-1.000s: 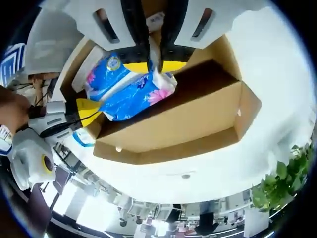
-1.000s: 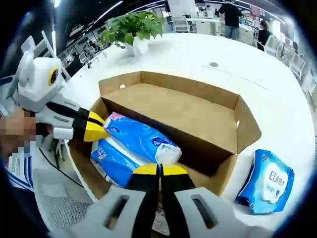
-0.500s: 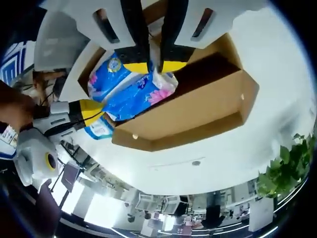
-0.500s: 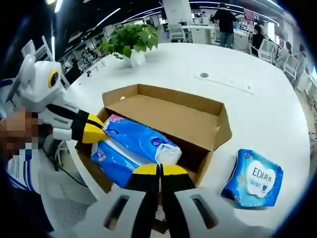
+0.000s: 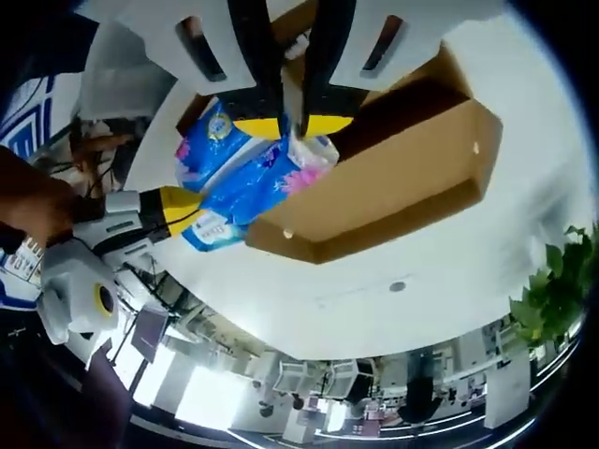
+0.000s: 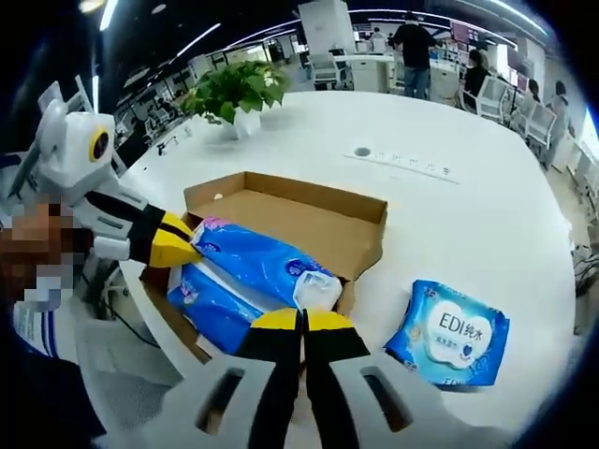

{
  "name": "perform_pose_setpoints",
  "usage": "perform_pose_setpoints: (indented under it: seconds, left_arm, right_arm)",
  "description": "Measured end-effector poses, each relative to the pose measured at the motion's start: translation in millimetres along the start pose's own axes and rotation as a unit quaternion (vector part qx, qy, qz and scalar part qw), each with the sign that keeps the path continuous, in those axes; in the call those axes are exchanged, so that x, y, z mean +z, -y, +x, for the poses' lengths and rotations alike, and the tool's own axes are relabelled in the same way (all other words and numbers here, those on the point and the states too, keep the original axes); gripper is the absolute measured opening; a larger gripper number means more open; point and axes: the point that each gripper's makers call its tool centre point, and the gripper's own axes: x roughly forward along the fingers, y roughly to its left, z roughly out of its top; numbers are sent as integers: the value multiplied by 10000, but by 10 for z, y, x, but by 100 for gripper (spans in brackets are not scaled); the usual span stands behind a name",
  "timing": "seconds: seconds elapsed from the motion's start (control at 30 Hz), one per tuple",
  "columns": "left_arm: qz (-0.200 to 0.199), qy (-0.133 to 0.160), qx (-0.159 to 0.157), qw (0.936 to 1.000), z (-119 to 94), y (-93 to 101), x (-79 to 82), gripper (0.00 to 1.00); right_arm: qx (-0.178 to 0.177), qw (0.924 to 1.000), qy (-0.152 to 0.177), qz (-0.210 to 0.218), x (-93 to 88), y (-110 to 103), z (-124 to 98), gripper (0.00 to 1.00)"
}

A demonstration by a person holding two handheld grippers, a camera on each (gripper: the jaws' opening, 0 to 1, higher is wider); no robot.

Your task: Operate the shoe box by opening the lid, removing the specified soft item, and placing it in the target area until the item is outside and the box remains undamaged.

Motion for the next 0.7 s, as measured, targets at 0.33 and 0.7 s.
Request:
perform_pose_setpoints:
  seconds: [0.33, 0.7]
  left_arm:
    - [161, -25, -267, 9995, 251, 396, 171, 3]
    - [427, -60, -488, 9979, 464, 841, 347, 3]
  right_arm:
    - [-229, 9996, 58, 130, -133, 403, -261, 0]
    - [-461, 9983, 123, 334, -305, 824, -531, 0]
